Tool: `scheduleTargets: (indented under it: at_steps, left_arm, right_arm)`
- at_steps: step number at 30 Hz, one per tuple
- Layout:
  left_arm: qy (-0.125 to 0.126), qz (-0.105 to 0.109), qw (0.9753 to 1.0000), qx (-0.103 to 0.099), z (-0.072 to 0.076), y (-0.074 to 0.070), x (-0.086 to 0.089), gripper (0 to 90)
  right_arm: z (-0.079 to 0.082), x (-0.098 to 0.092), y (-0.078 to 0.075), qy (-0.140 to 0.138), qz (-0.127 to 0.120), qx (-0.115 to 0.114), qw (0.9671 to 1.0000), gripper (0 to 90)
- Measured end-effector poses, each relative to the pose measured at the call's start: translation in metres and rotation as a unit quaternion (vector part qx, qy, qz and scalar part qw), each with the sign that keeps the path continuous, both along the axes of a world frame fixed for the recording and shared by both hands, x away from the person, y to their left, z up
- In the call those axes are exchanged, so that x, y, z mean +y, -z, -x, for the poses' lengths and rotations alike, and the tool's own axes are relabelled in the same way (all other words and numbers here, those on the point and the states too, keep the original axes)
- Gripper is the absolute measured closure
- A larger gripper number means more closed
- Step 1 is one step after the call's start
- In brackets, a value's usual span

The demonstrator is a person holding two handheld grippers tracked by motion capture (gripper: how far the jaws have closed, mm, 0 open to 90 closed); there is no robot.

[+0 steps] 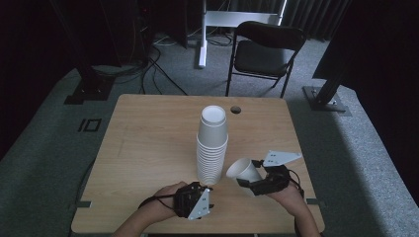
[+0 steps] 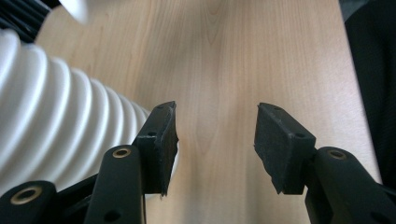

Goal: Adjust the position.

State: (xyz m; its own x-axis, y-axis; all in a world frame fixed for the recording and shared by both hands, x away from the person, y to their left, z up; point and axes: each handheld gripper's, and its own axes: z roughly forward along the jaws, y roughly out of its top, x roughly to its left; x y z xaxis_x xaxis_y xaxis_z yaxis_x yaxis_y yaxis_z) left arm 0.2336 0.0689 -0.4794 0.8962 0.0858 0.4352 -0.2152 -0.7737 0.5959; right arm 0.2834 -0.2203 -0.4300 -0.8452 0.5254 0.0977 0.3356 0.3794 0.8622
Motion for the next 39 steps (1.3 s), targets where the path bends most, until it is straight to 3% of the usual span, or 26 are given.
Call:
scheduleTargets:
  at_steps: [4, 6, 7, 8, 9, 10, 12, 13, 14, 18, 19, 20, 21, 22, 24, 25, 26, 32, 34, 35, 39]
  left_arm:
    - [-0.020, 0.037, 0.9984, 0.038, -0.005, 0.004, 0.013, 43.9]
    - [-0.032, 0.061, 0.9957, 0.062, -0.008, 0.007, 0.021, 41.3]
    - [-0.032, 0.061, 0.9957, 0.062, -0.008, 0.007, 0.021, 40.8]
    - [-0.043, 0.078, 0.9930, 0.078, -0.010, 0.008, 0.027, 40.8]
    - [-0.060, 0.102, 0.9869, 0.109, -0.014, 0.011, 0.035, 35.1]
    - [-0.072, 0.116, 0.9831, 0.122, -0.016, 0.013, 0.039, 34.0]
    - [-0.093, 0.151, 0.9715, 0.157, -0.021, 0.017, 0.049, 27.1]
    - [-0.093, 0.151, 0.9715, 0.157, -0.021, 0.017, 0.049, 25.4]
    - [-0.118, 0.178, 0.9595, 0.184, -0.026, 0.021, 0.060, 18.0]
    - [-0.171, 0.209, 0.9338, 0.234, -0.034, 0.030, 0.080, 6.8]
    - [-0.182, 0.217, 0.9278, 0.243, -0.036, 0.032, 0.086, 6.6]
    - [-0.182, 0.217, 0.9278, 0.243, -0.036, 0.032, 0.086, 5.6]
    - [-0.208, 0.234, 0.9153, 0.253, -0.038, 0.036, 0.097, 4.4]
    - [-0.219, 0.243, 0.9085, 0.260, -0.038, 0.039, 0.102, 4.4]
    - [-0.243, 0.248, 0.9020, 0.257, -0.038, 0.042, 0.111, 4.4]
    - [-0.243, 0.248, 0.9020, 0.257, -0.038, 0.042, 0.111, 4.4]
    - [-0.251, 0.264, 0.8938, 0.261, -0.036, 0.046, 0.119, 4.4]
    - [-0.271, 0.288, 0.8823, 0.255, -0.029, 0.054, 0.133, 4.4]
    - [-0.273, 0.288, 0.8818, 0.255, -0.028, 0.055, 0.134, 4.4]
    - [-0.275, 0.283, 0.8847, 0.248, -0.026, 0.056, 0.134, 4.4]
    - [-0.276, 0.283, 0.8853, 0.245, -0.024, 0.057, 0.134, 4.4]
  right_arm:
    - [-0.001, -0.013, 0.000, 0.049, -0.040, -0.023, 0.9977, 21.2]
    - [-0.001, -0.018, 0.000, 0.081, -0.050, -0.044, 0.9945, 21.2]
    - [-0.001, -0.020, 0.000, 0.090, -0.058, -0.048, 0.9931, 21.2]
    - [-0.001, -0.020, 0.000, 0.090, -0.058, -0.048, 0.9931, 21.2]
    - [-0.001, -0.024, 0.002, 0.120, -0.068, -0.065, 0.9883, 21.2]
    - [-0.002, -0.025, 0.002, 0.130, -0.072, -0.069, 0.9864, 21.2]
    - [-0.005, -0.029, 0.006, 0.152, -0.080, -0.076, 0.9822, 21.1]
    - [-0.005, -0.029, 0.006, 0.152, -0.080, -0.076, 0.9822, 21.1]
    - [-0.009, -0.033, 0.011, 0.174, -0.091, -0.078, 0.9773, 21.1]
    - [-0.016, -0.037, 0.020, 0.191, -0.095, -0.072, 0.9744, 21.1]
    - [-0.017, -0.037, 0.022, 0.195, -0.091, -0.071, 0.9740, 21.1]
    - [-0.017, -0.037, 0.022, 0.195, -0.091, -0.071, 0.9740, 21.1]
    - [-0.019, -0.037, 0.027, 0.198, -0.090, -0.066, 0.9739, 21.1]
    - [-0.020, -0.037, 0.028, 0.201, -0.086, -0.069, 0.9733, 21.2]
    - [-0.023, -0.036, 0.031, 0.200, -0.085, -0.067, 0.9738, 21.1]
    - [-0.024, -0.036, 0.032, 0.206, -0.085, -0.069, 0.9725, 21.2]
    - [-0.026, -0.036, 0.034, 0.207, -0.085, -0.068, 0.9722, 21.2]
    - [-0.033, -0.034, 0.039, 0.219, -0.096, -0.064, 0.9690, 21.1]
    - [-0.034, -0.033, 0.039, 0.218, -0.095, -0.062, 0.9693, 21.1]
    - [-0.036, -0.032, 0.039, 0.225, -0.094, -0.069, 0.9673, 21.1]
    - [-0.041, -0.032, 0.040, 0.227, -0.097, -0.063, 0.9671, 21.2]
